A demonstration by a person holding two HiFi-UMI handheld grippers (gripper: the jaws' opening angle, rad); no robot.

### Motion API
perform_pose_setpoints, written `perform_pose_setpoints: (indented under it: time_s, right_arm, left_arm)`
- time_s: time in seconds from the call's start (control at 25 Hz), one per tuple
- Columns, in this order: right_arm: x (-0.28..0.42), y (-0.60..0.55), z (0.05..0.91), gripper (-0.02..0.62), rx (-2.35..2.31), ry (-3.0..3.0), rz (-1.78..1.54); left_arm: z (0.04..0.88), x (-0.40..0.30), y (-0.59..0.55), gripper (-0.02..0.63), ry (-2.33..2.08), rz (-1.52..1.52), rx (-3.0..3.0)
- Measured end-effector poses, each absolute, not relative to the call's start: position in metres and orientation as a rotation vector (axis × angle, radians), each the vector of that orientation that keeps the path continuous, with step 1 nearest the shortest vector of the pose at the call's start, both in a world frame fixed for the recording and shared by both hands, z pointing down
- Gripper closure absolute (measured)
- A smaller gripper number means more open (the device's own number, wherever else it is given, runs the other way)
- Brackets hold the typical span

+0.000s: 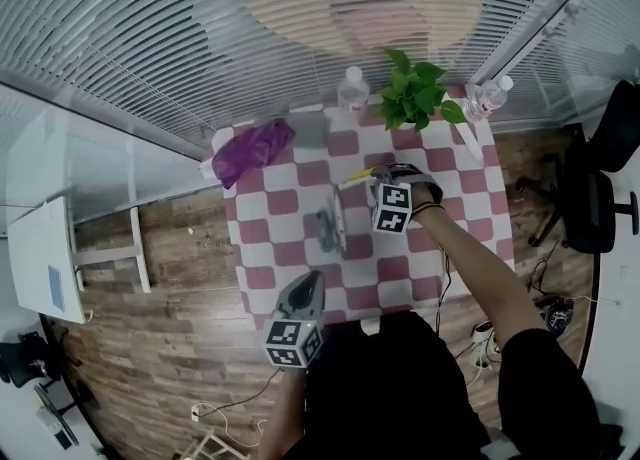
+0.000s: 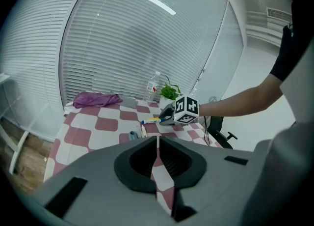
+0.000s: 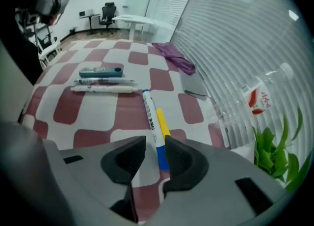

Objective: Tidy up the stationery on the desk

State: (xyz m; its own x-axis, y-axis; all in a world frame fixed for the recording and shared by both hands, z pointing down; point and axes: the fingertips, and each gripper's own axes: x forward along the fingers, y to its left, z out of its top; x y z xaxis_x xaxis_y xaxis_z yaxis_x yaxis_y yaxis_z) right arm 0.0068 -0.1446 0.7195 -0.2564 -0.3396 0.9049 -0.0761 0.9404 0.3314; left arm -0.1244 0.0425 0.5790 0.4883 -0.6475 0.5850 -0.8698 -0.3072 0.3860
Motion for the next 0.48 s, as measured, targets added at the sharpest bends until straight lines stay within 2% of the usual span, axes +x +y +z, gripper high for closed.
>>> perform_pose_setpoints:
  time_s: [0.32,0.36,0.48]
  right_arm:
    - [0.006,-0.148,0.727,0.459,0.142,-1.807,-0.279]
    - [0.007,-0.148,0.728,0.505,0.134,-1.804,-0.28]
    - [0.009,-0.149,0.728,0.514,0.131,-1.796,-0.288]
  left_arm:
    - [0.579,-0.111,0.045,0.563,-1.283,0.41,2.034]
    - [0.578,-0.109,0.045,0.563,-1.283,0.409,2.036]
    - [0.574,-0.104,0.045,0.563,-1.285,0.411,2.046]
